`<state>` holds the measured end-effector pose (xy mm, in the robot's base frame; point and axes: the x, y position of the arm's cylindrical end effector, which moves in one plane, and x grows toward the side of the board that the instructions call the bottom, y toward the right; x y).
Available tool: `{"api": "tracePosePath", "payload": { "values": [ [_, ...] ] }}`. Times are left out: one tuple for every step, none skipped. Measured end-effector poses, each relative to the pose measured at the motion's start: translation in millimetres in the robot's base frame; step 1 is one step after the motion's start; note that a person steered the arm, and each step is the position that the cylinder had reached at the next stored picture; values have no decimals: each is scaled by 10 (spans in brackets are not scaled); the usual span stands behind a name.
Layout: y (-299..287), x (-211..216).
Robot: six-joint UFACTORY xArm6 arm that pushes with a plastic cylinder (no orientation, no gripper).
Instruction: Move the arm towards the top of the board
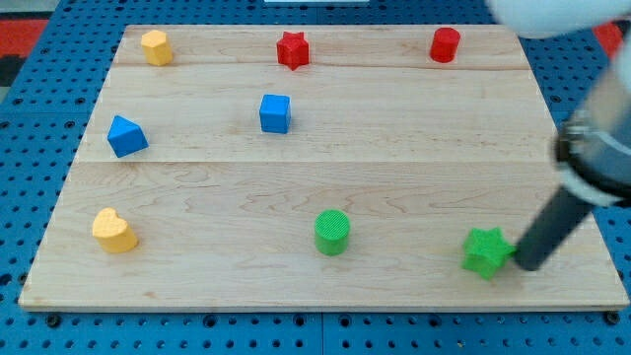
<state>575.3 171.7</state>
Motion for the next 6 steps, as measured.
{"api": "tracePosePath", "payload": {
  "values": [
    [-1034, -142],
    [-1346, -350],
    [-917, -1150],
    [-958, -2116],
    [-945, -3107],
    [-481, -3771]
  ]
}}
